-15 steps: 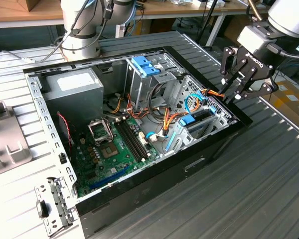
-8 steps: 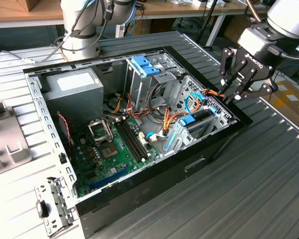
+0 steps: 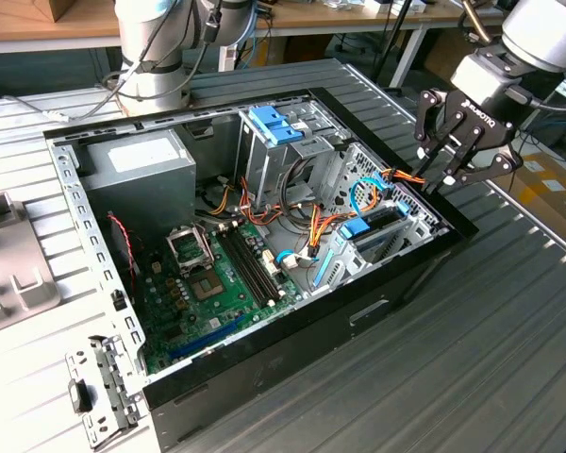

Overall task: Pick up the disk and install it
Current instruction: 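Insert the first disk wire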

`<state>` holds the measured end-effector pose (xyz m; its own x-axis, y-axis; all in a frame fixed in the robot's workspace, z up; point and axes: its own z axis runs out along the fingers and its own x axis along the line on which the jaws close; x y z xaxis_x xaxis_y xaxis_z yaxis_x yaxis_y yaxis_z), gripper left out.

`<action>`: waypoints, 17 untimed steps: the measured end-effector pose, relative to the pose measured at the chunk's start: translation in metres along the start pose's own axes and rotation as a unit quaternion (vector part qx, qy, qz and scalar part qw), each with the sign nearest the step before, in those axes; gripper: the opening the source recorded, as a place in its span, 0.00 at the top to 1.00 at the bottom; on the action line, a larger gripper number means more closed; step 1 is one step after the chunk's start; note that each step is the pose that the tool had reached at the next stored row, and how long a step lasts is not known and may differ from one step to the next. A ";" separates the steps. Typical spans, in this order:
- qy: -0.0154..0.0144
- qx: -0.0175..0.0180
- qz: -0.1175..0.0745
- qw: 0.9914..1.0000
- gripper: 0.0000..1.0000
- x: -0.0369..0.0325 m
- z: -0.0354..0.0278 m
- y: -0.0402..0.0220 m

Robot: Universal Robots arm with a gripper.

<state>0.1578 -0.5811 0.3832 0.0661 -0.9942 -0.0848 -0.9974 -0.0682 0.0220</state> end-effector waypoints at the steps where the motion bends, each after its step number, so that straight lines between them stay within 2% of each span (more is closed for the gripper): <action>1: 0.000 0.000 -0.001 1.000 0.64 -0.0001 0.0009 -0.0022; 4: 0.001 -0.001 -0.007 1.000 0.64 -0.0005 0.0042 -0.0095; 12: 0.001 -0.003 -0.041 0.999 0.64 -0.0002 0.0106 -0.0175; 15: 0.002 -0.005 -0.058 0.998 0.64 0.0000 0.0125 -0.0201; 17: 0.002 -0.006 -0.071 0.997 0.64 0.0002 0.0137 -0.0218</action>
<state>0.1792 -0.5787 0.3691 0.2061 -0.9749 -0.0837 -0.9778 -0.2086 0.0220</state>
